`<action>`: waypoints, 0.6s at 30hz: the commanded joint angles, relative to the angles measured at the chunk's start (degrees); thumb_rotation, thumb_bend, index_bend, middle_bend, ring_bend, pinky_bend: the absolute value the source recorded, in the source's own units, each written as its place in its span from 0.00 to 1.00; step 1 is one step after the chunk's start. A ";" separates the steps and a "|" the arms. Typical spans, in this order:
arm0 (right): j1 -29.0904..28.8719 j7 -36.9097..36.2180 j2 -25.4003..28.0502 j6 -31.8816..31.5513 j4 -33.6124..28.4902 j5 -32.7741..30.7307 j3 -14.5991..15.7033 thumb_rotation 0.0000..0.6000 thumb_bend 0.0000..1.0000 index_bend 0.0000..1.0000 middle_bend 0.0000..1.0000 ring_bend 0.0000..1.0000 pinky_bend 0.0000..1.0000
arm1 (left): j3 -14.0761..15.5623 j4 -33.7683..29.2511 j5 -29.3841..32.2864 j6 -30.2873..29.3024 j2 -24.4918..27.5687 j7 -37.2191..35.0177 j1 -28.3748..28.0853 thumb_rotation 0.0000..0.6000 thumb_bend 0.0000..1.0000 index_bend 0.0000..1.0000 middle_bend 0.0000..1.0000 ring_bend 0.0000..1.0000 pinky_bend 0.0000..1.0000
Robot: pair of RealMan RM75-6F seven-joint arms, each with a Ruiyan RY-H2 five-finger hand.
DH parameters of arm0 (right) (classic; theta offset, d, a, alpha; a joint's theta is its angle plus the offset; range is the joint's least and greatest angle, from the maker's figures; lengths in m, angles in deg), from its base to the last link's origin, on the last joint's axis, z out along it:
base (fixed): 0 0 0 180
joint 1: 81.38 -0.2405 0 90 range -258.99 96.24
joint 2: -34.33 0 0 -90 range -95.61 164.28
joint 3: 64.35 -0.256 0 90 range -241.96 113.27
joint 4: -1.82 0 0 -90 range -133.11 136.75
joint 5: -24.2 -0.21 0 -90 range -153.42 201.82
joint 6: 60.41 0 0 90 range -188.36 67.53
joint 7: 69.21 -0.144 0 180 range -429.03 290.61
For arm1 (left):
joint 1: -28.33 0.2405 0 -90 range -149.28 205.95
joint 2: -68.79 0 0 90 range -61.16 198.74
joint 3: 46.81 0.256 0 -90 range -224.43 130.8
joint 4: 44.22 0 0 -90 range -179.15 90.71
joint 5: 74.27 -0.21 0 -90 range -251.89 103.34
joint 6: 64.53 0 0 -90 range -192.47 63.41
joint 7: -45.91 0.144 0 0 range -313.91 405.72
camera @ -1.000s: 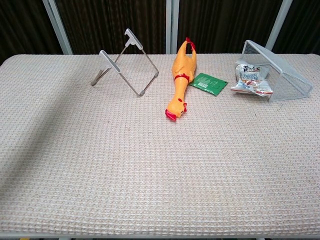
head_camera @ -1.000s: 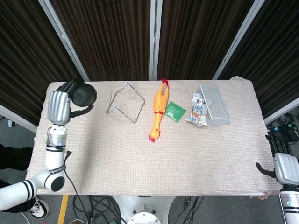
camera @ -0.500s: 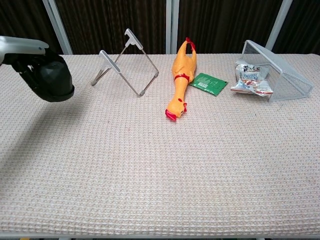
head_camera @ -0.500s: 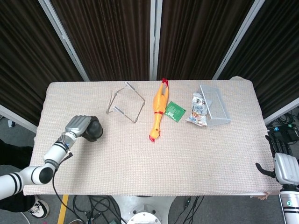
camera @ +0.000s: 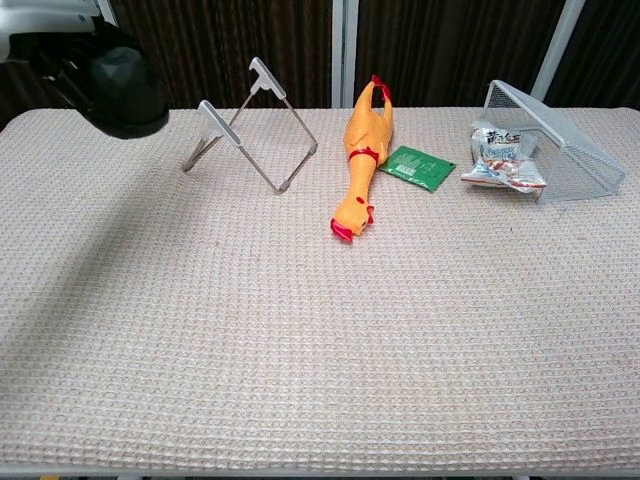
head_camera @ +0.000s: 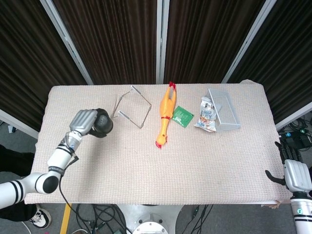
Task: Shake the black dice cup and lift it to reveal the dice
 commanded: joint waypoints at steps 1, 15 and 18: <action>-0.12 0.13 -0.21 0.20 0.05 0.07 0.13 1.00 0.15 0.00 0.00 0.00 0.00 | 0.92 -12.75 -11.72 3.96 0.75 -4.04 -0.29 1.00 0.25 0.50 0.54 0.43 0.49; 0.23 -1.29 0.29 -0.44 0.31 0.05 -0.19 1.00 0.15 0.00 0.00 0.00 0.00 | -2.97 14.59 11.11 -4.12 -2.12 11.15 -2.15 1.00 0.25 0.50 0.54 0.43 0.49; 0.30 -1.11 0.31 -0.65 0.21 0.04 -0.24 1.00 0.15 0.00 0.00 0.00 0.00 | -3.94 17.31 17.80 0.12 -1.57 11.58 -3.17 1.00 0.25 0.50 0.54 0.43 0.49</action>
